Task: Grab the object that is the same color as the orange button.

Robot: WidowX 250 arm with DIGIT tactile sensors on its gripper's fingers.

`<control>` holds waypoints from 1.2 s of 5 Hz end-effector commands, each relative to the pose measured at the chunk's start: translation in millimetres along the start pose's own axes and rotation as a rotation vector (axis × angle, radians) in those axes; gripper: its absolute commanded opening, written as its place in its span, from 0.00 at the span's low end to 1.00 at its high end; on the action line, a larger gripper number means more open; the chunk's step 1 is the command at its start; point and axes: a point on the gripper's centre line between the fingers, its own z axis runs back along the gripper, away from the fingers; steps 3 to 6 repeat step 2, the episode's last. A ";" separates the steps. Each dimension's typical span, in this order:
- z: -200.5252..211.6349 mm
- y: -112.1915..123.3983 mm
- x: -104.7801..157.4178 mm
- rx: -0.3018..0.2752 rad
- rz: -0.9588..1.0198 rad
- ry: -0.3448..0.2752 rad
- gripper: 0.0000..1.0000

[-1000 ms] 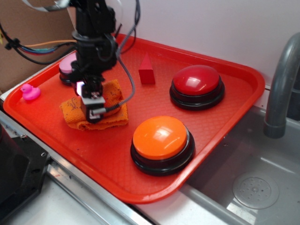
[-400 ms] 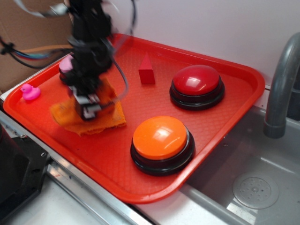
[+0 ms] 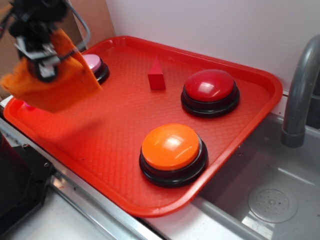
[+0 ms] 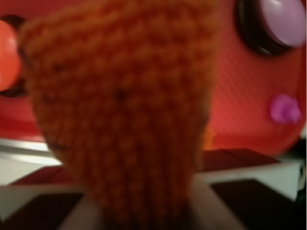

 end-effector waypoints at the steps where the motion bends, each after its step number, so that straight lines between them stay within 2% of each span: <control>1: 63.6 -20.4 -23.1 0.071 -0.009 -0.094 0.00; 6: 64.0 -19.0 -22.8 0.064 -0.029 -0.087 0.00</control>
